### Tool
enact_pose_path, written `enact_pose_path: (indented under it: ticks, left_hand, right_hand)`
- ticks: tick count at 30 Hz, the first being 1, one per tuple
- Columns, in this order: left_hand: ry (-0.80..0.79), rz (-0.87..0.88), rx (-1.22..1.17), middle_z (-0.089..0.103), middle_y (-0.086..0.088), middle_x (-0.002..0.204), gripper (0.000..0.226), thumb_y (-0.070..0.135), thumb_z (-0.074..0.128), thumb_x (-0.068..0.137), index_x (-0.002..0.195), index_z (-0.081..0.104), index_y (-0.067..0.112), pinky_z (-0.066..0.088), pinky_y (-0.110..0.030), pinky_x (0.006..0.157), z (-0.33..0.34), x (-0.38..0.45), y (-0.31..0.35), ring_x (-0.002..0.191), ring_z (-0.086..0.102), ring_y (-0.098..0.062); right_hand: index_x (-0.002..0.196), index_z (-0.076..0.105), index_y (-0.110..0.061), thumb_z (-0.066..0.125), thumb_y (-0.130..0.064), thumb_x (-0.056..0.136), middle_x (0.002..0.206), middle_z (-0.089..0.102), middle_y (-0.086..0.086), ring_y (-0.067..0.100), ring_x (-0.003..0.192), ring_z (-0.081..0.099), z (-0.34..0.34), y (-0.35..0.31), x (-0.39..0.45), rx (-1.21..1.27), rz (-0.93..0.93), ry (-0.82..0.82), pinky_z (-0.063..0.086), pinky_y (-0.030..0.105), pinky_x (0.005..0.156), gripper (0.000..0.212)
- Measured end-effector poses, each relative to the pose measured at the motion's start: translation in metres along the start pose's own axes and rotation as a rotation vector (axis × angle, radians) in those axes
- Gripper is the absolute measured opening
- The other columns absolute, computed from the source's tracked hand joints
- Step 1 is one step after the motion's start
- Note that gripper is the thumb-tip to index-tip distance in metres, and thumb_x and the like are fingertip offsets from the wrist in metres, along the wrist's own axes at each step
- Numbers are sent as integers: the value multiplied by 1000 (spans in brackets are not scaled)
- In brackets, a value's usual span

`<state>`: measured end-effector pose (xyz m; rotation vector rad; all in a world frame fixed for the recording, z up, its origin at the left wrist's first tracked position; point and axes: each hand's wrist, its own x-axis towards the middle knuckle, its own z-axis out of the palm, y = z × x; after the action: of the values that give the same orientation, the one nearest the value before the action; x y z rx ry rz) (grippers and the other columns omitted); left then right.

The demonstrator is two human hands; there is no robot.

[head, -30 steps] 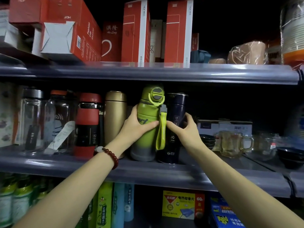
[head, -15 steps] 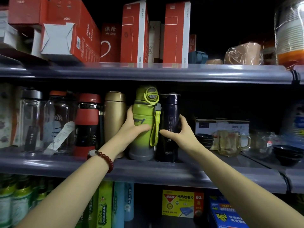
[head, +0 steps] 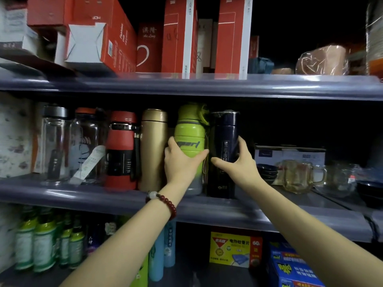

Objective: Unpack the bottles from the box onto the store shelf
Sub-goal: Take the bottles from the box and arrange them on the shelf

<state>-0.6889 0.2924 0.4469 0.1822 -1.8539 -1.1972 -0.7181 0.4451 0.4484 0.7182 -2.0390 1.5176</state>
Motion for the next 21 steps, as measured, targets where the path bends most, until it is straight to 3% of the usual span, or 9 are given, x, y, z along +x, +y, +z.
enact_pose_path:
  ticks: [2, 7, 10, 12, 14, 18, 21]
  left_hand:
    - [-90, 37, -29, 55, -2, 129, 102, 57, 75, 64, 145, 20, 27, 46, -38, 98, -4, -1, -5, 115, 55, -23]
    - [-409, 32, -187, 61, 26, 109, 98, 31, 82, 62, 141, 25, 40, 45, -32, 99, -29, 3, -20, 107, 59, -5]
    - [-256, -7, -86, 64, 12, 111, 83, 44, 86, 56, 127, 46, 27, 48, -30, 90, -28, -3, -20, 104, 61, -13]
    - [-120, -51, -11, 61, -2, 118, 81, 45, 85, 58, 122, 45, 16, 45, -28, 81, -17, -12, -15, 103, 60, -22]
    - [-64, -52, 54, 55, -11, 122, 85, 45, 84, 60, 123, 38, 11, 45, -31, 82, -6, -16, -8, 108, 56, -29]
    - [-190, -38, 36, 53, -7, 127, 93, 44, 83, 63, 134, 29, 16, 44, -29, 85, -8, -13, -11, 112, 55, -27]
    - [-319, -78, 16, 56, 1, 127, 98, 43, 86, 58, 134, 29, 23, 46, -32, 93, -19, -6, -18, 111, 57, -21]
  right_hand:
    - [149, 25, -25, 81, -29, 74, 120, 56, -10, 10, 111, 53, -3, 4, -2, 26, 15, -7, 36, 23, 92, 94]
    - [148, 25, -24, 84, -27, 70, 121, 57, -7, 12, 111, 54, -4, 10, -6, -24, 77, -101, 42, 27, 99, 98]
    - [145, 28, -23, 85, -23, 68, 119, 59, -6, 15, 112, 56, -3, 12, -5, -36, 80, -95, 42, 27, 96, 96]
    - [146, 27, -24, 84, -21, 68, 121, 61, -3, 17, 110, 59, -2, 11, -4, -20, 96, -103, 45, 29, 95, 97]
    - [145, 27, -24, 83, -18, 68, 118, 62, -1, 17, 107, 61, -2, 12, -4, 11, 104, -104, 47, 29, 91, 96]
    - [143, 31, -23, 85, -16, 66, 111, 62, -6, 15, 106, 62, -6, 15, -3, 67, 126, -102, 50, 36, 98, 94]
    - [142, 33, -26, 92, -33, 56, 118, 61, -8, 13, 110, 59, -4, 15, -6, 50, 130, -124, 48, 37, 102, 104]
